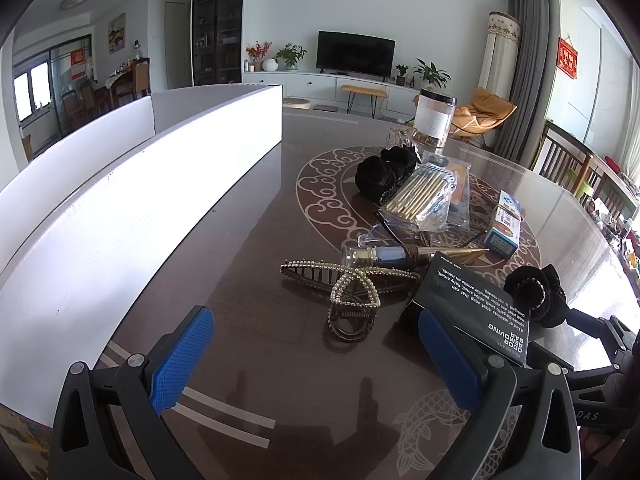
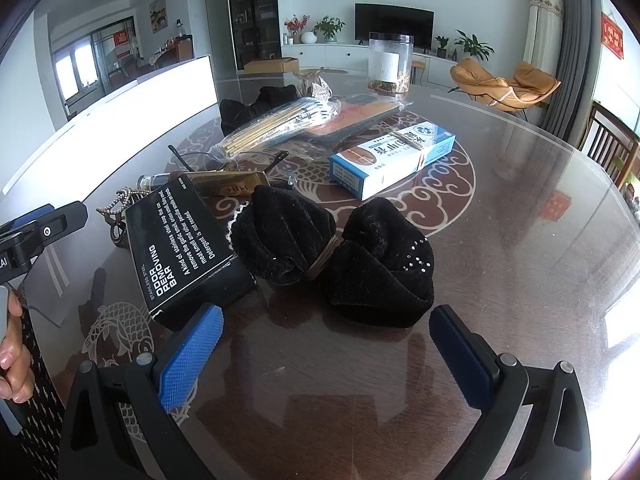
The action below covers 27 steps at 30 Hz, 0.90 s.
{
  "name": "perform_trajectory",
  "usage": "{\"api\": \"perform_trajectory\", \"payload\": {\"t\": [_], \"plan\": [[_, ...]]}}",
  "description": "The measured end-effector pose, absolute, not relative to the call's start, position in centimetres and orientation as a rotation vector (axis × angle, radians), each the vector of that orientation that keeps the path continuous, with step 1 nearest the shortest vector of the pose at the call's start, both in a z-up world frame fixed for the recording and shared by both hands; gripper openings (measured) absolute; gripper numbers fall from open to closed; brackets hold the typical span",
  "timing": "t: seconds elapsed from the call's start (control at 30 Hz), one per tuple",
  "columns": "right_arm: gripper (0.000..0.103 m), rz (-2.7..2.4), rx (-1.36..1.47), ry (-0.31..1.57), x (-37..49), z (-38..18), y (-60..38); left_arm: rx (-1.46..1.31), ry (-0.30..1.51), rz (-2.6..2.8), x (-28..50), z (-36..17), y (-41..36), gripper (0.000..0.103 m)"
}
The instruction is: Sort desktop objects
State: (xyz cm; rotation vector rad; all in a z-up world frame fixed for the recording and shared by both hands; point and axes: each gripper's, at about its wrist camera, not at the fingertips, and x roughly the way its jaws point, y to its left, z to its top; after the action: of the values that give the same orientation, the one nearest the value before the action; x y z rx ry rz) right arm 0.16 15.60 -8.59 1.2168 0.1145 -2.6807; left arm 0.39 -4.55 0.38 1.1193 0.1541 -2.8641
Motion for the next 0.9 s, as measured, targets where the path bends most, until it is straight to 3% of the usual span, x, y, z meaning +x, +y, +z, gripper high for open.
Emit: {"api": "perform_trajectory", "payload": {"t": [0.9], "plan": [[0.103,-2.68,1.217,0.115,0.15,-8.6,15.6,1.121,0.165,-2.865,0.63,0.44,-4.59,0.103]]}}
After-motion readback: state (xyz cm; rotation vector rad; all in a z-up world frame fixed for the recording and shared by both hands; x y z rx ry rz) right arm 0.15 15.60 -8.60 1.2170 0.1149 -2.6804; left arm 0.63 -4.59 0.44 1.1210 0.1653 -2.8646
